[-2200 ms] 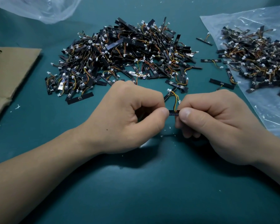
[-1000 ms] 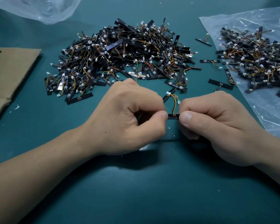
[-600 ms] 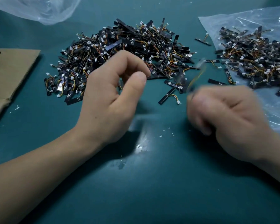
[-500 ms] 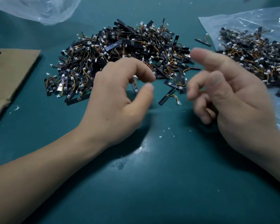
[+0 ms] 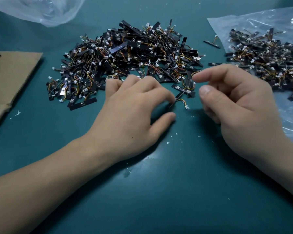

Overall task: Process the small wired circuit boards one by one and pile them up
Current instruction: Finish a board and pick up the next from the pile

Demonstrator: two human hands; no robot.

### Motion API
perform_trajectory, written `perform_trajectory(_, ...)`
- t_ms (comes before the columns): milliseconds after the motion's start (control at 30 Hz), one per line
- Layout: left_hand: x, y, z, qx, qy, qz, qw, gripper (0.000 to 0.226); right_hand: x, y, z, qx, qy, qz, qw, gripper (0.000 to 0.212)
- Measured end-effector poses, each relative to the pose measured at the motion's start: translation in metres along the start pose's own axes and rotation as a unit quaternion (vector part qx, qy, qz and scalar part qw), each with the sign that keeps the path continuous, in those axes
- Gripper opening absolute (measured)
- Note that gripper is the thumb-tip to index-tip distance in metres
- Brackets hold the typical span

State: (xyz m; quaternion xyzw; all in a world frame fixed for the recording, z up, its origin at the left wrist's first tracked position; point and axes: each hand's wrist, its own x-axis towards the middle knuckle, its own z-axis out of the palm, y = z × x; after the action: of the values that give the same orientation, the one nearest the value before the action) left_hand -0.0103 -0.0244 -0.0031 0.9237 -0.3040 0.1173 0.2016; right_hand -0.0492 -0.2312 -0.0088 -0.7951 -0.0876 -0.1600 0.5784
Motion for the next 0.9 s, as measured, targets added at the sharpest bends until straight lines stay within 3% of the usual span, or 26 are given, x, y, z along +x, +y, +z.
perform_trajectory(200,0.001,-0.003,0.000,0.010,0.021,-0.033,0.999,0.013,-0.002,0.000,0.001,0.005,-0.012,0.004,1.000,0.013)
perform_trajectory(367,0.000,-0.003,0.001,-0.003,-0.016,0.056,0.998,0.024,-0.001,0.001,0.001,-0.004,-0.015,0.005,1.000,0.013)
perform_trajectory(500,-0.001,-0.006,0.005,-0.035,0.027,0.059,0.997,0.015,-0.002,0.000,0.001,-0.016,-0.016,0.006,1.000,0.013)
perform_trajectory(633,0.000,-0.011,0.006,-0.099,0.074,0.048,0.991,0.007,-0.001,-0.002,0.001,-0.040,-0.005,0.010,0.999,0.016)
perform_trajectory(733,0.001,-0.012,0.003,-0.197,0.099,0.049,0.974,0.009,0.000,-0.002,0.002,-0.084,-0.047,0.028,0.995,0.020)
perform_trajectory(833,0.001,-0.009,0.000,-0.238,0.104,0.047,0.965,0.016,-0.002,-0.006,0.004,-0.141,-0.092,0.005,0.986,0.008)
perform_trajectory(900,0.001,-0.007,0.000,-0.262,0.091,0.050,0.959,0.019,-0.004,-0.008,0.004,-0.159,-0.106,-0.003,0.982,0.013)
